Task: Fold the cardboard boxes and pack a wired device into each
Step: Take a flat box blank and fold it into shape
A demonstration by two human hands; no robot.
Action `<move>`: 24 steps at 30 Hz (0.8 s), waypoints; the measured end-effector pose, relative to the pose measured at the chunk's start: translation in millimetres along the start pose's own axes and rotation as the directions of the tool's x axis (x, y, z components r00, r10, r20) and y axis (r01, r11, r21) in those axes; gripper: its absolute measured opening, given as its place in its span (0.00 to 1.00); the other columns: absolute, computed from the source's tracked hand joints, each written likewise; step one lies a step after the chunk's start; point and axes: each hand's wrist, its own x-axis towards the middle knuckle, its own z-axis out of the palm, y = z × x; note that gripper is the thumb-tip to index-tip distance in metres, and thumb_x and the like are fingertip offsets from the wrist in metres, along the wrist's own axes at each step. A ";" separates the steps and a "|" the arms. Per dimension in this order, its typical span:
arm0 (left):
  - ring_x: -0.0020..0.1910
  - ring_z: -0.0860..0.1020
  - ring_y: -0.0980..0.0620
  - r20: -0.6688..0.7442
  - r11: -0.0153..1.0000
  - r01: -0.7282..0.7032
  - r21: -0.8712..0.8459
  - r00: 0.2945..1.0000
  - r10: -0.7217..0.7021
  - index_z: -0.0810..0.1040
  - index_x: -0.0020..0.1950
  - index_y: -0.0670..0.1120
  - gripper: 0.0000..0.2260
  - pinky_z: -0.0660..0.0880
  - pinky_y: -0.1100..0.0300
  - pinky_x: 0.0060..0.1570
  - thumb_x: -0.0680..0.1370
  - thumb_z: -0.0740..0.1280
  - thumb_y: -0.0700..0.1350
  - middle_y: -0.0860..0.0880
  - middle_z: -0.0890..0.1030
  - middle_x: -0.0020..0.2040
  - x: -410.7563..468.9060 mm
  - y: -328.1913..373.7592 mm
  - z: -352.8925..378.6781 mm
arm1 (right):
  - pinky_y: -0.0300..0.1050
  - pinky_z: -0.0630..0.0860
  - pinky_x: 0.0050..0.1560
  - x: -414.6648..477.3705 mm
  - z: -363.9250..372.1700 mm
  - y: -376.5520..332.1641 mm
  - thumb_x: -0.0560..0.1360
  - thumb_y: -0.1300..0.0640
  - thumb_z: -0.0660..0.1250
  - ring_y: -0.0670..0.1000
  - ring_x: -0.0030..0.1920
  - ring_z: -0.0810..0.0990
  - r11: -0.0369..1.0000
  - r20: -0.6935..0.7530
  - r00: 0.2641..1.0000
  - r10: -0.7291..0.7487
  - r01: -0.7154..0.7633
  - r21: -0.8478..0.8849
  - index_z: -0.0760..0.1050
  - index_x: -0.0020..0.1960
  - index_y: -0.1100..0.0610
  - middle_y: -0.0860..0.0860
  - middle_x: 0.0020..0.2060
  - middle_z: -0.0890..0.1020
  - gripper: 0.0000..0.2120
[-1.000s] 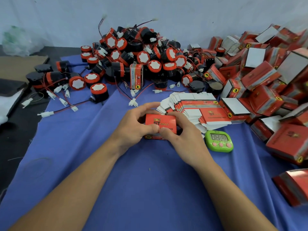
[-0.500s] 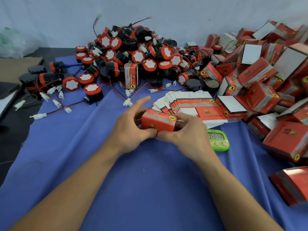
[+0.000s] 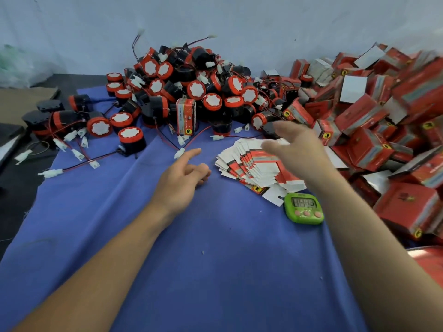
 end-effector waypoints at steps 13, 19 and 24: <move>0.54 0.82 0.61 0.003 0.985 -0.032 0.170 0.999 0.032 0.75 0.73 0.59 0.20 0.74 0.64 0.54 0.81 0.71 0.47 0.61 0.86 0.49 1.3 -2.5 -2.1 | 0.50 0.61 0.34 -22.7 59.9 1.3 0.80 0.58 0.61 0.63 0.41 0.76 0.786 0.050 0.963 -0.264 0.244 -0.569 0.75 0.43 0.56 0.56 0.38 0.78 0.08; 0.62 0.78 0.62 -0.052 0.985 -0.117 0.124 0.991 0.124 0.68 0.77 0.58 0.29 0.79 0.56 0.59 0.80 0.71 0.39 0.63 0.77 0.65 0.6 -2.8 -0.6 | 0.42 0.70 0.45 -49.2 87.6 -3.5 0.82 0.55 0.59 0.50 0.47 0.79 0.905 -0.140 0.895 -0.423 0.410 -0.112 0.82 0.62 0.52 0.50 0.48 0.87 0.15; 0.61 0.79 0.57 -0.174 0.949 -0.308 0.060 0.933 0.314 0.80 0.67 0.55 0.17 0.75 0.59 0.59 0.78 0.67 0.49 0.58 0.82 0.63 0.8 7.9 -12.2 | 0.29 0.72 0.47 -59.1 87.7 -9.7 0.82 0.55 0.63 0.35 0.45 0.80 0.833 -0.301 0.857 -0.418 0.494 0.249 0.83 0.57 0.50 0.34 0.42 0.82 0.10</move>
